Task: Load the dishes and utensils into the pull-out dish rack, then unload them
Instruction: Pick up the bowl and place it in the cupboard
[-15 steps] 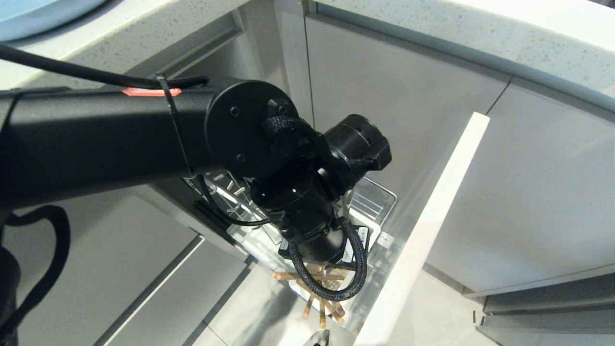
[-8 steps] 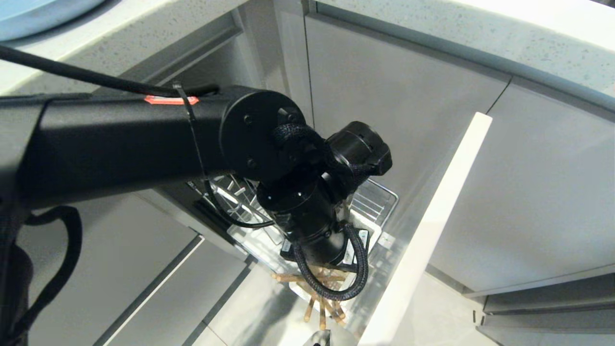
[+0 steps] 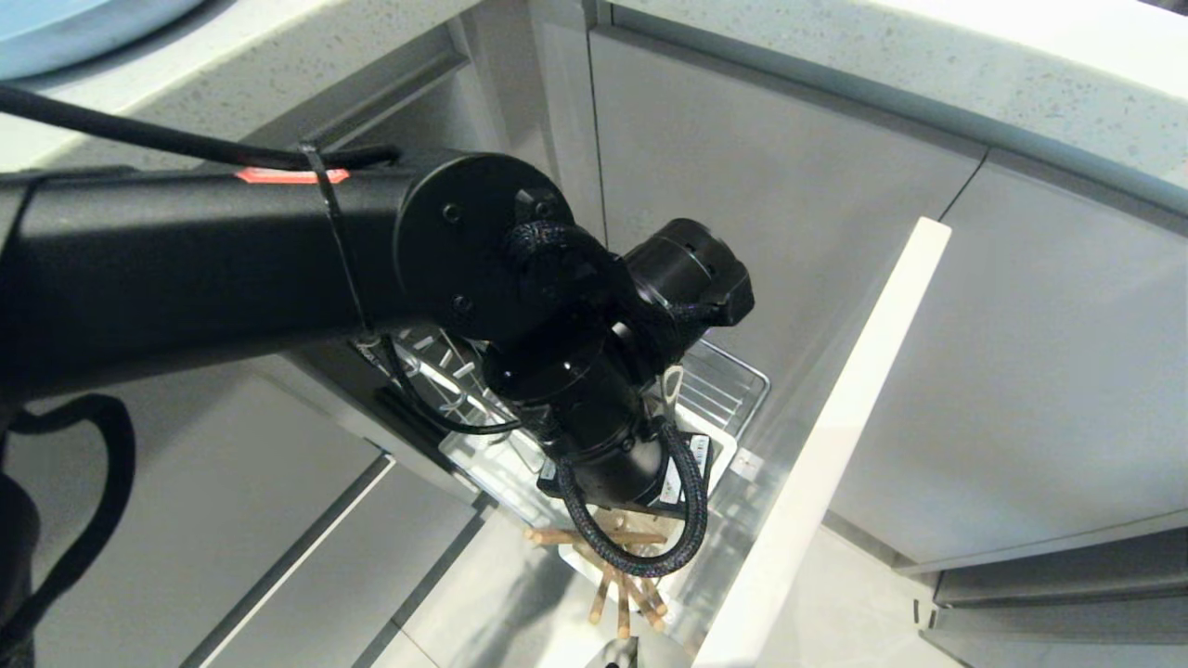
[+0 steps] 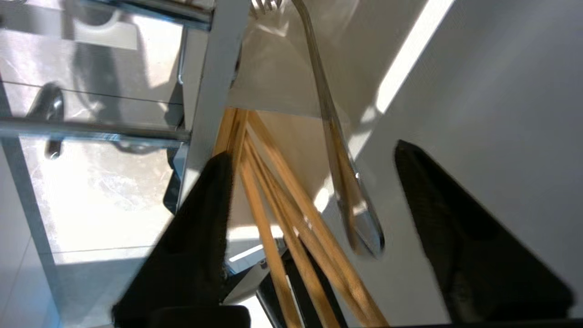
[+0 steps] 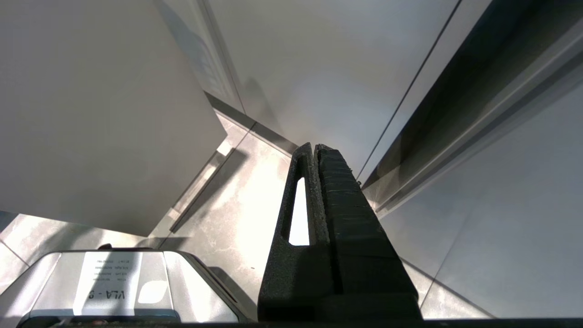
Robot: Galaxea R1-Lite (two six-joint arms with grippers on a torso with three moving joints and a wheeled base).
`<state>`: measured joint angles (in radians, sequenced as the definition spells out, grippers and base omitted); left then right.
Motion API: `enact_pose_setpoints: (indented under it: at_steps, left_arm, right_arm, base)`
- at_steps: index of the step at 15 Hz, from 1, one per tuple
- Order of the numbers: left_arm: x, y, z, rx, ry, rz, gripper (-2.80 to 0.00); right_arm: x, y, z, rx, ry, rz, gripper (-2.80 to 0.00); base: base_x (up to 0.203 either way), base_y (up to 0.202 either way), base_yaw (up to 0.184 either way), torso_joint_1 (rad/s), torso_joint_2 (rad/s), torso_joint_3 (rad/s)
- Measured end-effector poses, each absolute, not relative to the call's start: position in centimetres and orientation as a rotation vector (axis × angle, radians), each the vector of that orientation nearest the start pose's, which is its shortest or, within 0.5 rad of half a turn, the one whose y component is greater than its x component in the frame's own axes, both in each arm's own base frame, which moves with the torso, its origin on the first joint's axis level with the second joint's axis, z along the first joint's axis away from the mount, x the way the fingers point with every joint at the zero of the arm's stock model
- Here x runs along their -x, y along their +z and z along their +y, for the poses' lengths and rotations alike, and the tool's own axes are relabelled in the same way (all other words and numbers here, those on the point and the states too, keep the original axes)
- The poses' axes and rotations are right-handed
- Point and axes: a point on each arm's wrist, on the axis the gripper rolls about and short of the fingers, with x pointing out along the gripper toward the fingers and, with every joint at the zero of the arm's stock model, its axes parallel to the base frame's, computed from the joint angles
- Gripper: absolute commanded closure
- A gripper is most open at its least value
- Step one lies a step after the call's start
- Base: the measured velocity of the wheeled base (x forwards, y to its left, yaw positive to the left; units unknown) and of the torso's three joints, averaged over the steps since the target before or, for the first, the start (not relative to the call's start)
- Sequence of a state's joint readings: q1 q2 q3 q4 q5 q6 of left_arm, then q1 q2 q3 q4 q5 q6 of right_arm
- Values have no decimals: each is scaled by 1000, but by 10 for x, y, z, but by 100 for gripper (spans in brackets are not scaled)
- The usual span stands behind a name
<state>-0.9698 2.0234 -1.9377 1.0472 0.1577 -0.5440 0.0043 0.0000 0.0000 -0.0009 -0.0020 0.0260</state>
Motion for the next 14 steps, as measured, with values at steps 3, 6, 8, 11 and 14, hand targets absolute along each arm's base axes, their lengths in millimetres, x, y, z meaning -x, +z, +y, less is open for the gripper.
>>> enact_pose_setpoints:
  at_steps: [3, 6, 8, 11, 14]
  left_arm:
    - [-199, 248, -285, -126, -435, 1096, -280]
    - [-192, 264, -275, -100, -444, 1054, -280]
    - [-187, 276, -267, -91, -434, 1009, -280]
    - [-179, 294, -256, -70, -413, 922, 0]
    - [-169, 309, -245, -68, -378, 843, 0]
  right_arm:
    - [23, 76, 0, -26, 2, -1, 0]
    - [23, 76, 0, -26, 2, -1, 0]
    - [23, 76, 0, -26, 2, -1, 0]
    - [23, 76, 0, -26, 2, -1, 0]
    - [23, 76, 0, -26, 2, -1, 0]
  base:
    - [0, 0, 0, 0, 0, 0]
    - [0, 0, 0, 0, 0, 0]
    - [0, 0, 0, 0, 0, 0]
    - [0, 0, 0, 0, 0, 0]
    - [0, 0, 0, 0, 0, 0]
